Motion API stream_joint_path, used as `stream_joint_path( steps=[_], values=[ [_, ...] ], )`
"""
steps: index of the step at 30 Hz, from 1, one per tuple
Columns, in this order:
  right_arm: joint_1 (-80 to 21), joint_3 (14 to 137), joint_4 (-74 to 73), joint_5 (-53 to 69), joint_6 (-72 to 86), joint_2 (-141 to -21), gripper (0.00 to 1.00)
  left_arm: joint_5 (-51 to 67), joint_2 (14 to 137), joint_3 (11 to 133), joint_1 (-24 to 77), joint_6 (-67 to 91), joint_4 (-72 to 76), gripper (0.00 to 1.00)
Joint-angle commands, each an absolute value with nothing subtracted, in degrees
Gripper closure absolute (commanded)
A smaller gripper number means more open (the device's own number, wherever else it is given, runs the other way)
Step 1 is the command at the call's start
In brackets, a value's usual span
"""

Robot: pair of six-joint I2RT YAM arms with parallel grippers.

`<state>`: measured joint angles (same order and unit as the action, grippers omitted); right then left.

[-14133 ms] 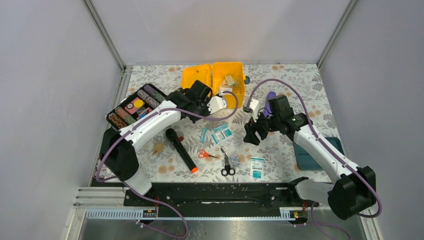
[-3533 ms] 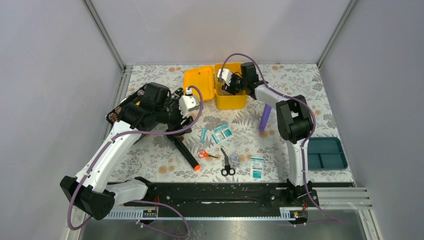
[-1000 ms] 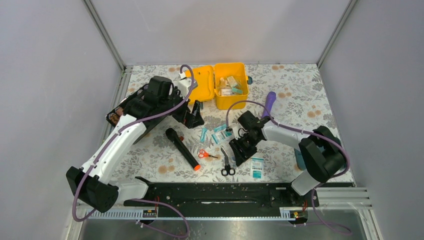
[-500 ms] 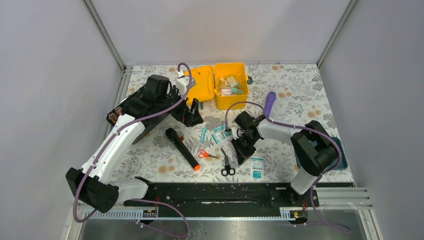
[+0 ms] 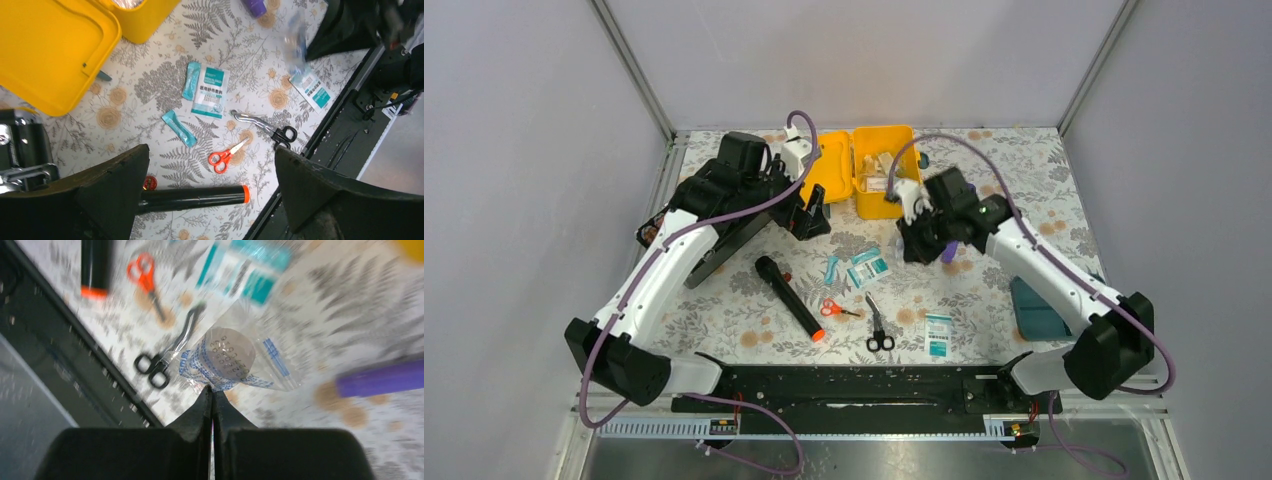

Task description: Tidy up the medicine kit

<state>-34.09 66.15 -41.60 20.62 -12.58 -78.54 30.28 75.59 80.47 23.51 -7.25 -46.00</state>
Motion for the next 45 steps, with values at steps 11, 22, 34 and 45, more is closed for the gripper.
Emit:
stream_joint_path(
  steps=[11,22,34,45],
  values=[
    [-23.0,113.6,-34.7,4.0,-14.4,-113.8,1.0,30.0,80.8,92.6,23.2,-10.3,-48.7,0.06],
    [-23.0,142.3,-34.7,-9.0,-14.5,-136.9,1.0,26.4,79.7,90.9,23.2,-12.7,-50.1,0.05],
    [-23.0,120.0,-49.4,12.7,-41.1,-121.5,1.0,25.3,79.6,89.7,22.8,-14.9,-51.1,0.04],
    [-23.2,133.4,-56.6,15.3,-35.4,-130.7,1.0,28.0,82.0,91.1,22.7,-12.8,-49.9,0.04]
  ],
)
